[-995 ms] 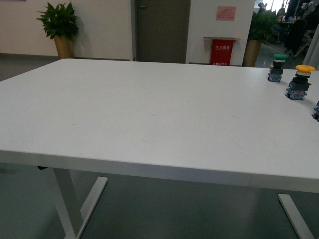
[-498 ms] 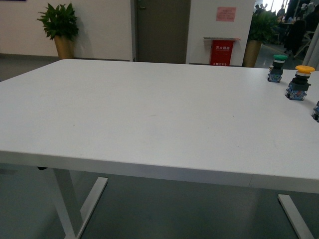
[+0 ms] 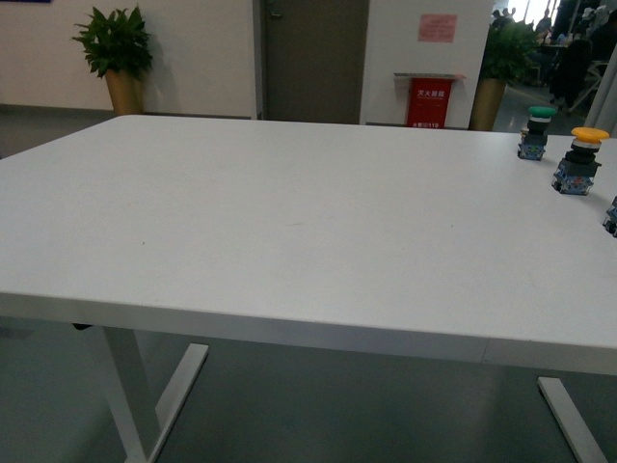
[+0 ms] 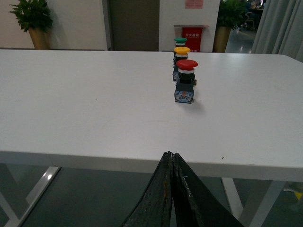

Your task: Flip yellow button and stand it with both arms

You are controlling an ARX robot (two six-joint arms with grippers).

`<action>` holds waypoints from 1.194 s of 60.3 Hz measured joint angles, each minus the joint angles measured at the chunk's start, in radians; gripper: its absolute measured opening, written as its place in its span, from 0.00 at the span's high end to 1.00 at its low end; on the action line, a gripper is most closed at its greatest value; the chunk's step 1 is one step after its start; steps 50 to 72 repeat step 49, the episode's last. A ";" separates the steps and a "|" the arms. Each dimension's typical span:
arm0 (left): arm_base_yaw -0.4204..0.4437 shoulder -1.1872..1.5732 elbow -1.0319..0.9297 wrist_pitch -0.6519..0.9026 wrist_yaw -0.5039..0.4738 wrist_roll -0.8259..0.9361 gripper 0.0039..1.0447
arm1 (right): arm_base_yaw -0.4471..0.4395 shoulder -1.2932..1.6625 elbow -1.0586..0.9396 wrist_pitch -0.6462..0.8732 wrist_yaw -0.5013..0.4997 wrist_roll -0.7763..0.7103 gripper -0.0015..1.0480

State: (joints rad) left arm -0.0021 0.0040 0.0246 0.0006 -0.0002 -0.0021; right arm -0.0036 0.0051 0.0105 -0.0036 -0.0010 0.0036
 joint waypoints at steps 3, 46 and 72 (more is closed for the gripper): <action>0.000 0.000 0.000 0.000 0.000 0.000 0.06 | 0.000 0.000 0.000 0.000 0.000 -0.001 0.90; 0.000 0.000 0.000 0.000 0.000 0.000 0.06 | 0.000 0.000 0.000 0.000 0.000 0.000 0.07; 0.000 0.000 0.000 0.000 0.000 0.000 0.06 | 0.000 0.000 0.000 0.000 0.000 0.000 0.07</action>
